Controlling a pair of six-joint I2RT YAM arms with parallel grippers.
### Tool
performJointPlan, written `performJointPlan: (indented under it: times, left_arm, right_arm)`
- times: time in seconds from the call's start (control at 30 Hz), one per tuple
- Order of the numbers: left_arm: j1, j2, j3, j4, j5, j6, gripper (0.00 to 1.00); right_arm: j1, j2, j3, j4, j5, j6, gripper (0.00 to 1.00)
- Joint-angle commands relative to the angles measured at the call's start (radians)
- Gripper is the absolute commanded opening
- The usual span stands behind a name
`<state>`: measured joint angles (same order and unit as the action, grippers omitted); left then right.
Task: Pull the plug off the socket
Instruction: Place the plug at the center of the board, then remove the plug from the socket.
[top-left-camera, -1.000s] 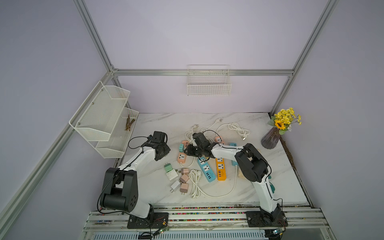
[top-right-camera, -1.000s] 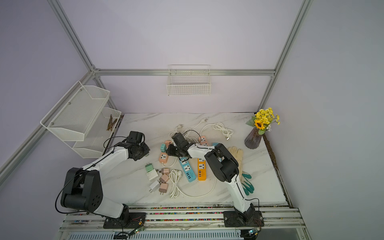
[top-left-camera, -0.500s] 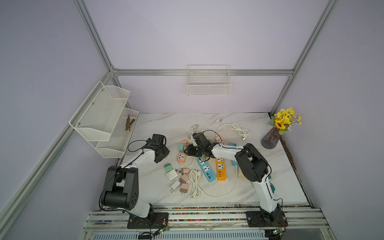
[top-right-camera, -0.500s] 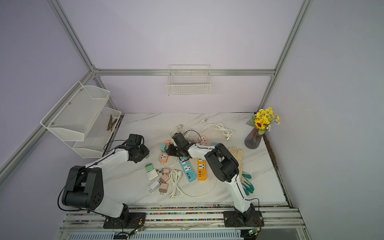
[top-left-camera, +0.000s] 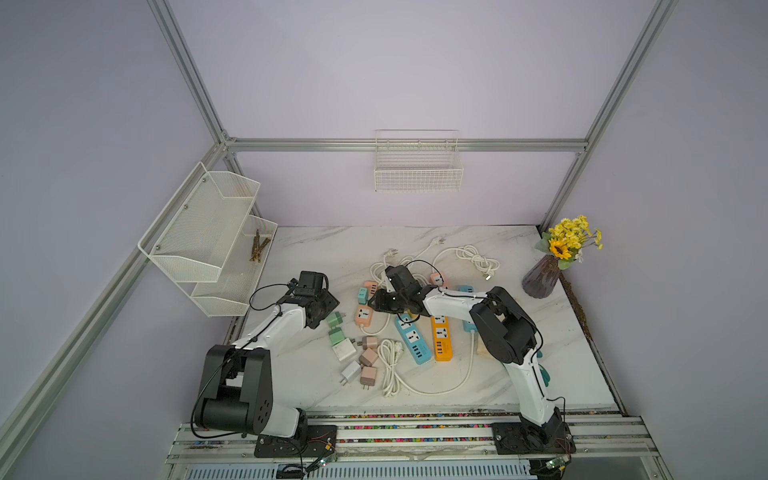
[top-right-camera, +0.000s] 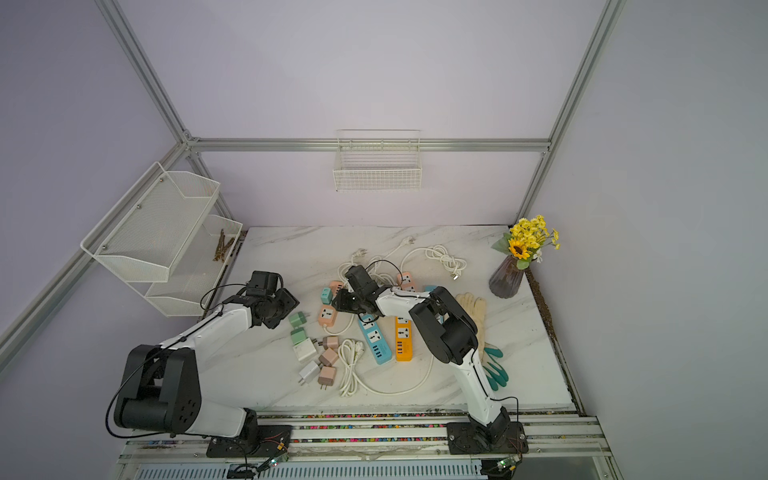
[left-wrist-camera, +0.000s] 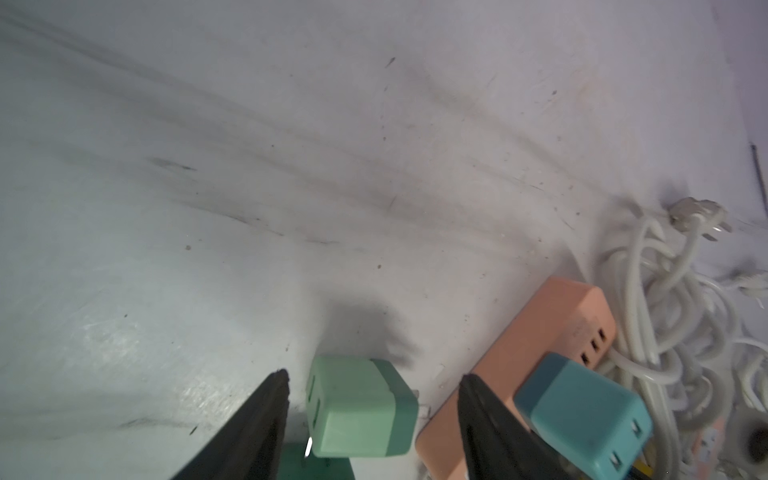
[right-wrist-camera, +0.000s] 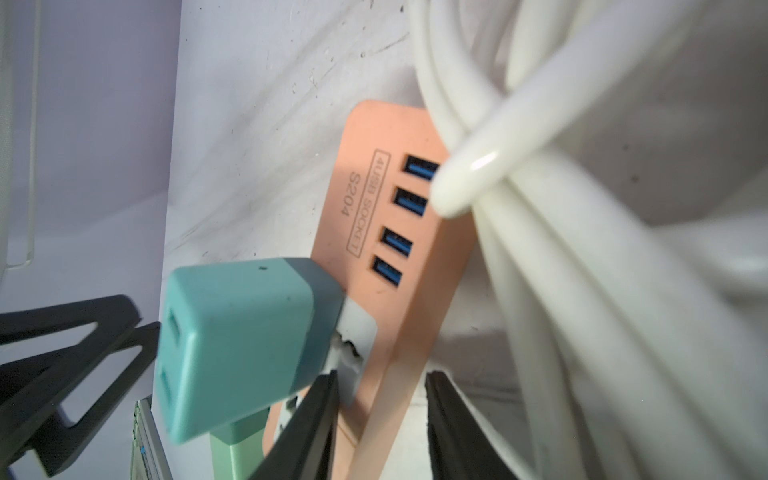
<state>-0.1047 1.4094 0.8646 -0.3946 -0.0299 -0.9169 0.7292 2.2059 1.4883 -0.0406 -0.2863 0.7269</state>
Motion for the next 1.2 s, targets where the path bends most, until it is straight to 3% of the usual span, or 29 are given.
performJointPlan:
  times: [0.0, 0.07, 0.17, 0.27, 0.4, 0.5, 0.67, 0.87, 1.17]
  left_arm:
    - [0.004, -0.068, -0.005, 0.172, 0.180, 0.196, 0.70]
    - [0.003, -0.074, -0.012, 0.245, 0.321, 0.293, 0.71]
    - [-0.002, -0.048, 0.024, 0.234, 0.397, 0.371, 0.71]
    - [-0.032, 0.033, 0.124, 0.096, 0.330, 0.459, 0.71]
    - [-0.136, 0.149, 0.280, -0.102, 0.093, 0.574, 0.71]
    - [-0.207, 0.233, 0.373, -0.187, -0.053, 0.604, 0.71]
    - [-0.266, 0.342, 0.485, -0.258, -0.178, 0.599, 0.71]
    - [-0.286, 0.432, 0.563, -0.292, -0.164, 0.585, 0.60]
    - [-0.291, 0.456, 0.562, -0.291, -0.125, 0.576, 0.46]
  right_arm:
    - [-0.003, 0.045, -0.036, -0.059, 0.004, -0.023, 0.40]
    - [-0.003, 0.045, -0.035, -0.058, 0.001, -0.023, 0.40]
    - [-0.004, 0.044, -0.035, -0.056, -0.001, -0.023, 0.40]
    - [-0.004, 0.046, -0.036, -0.054, -0.002, -0.023, 0.40]
    - [-0.003, 0.049, -0.035, -0.053, -0.005, -0.023, 0.40]
    - [-0.004, 0.050, -0.034, -0.053, -0.007, -0.025, 0.40]
    - [-0.005, 0.051, -0.034, -0.053, -0.007, -0.025, 0.40]
    - [-0.005, 0.051, -0.034, -0.053, -0.009, -0.023, 0.40]
    - [-0.005, 0.052, -0.034, -0.051, -0.010, -0.021, 0.40]
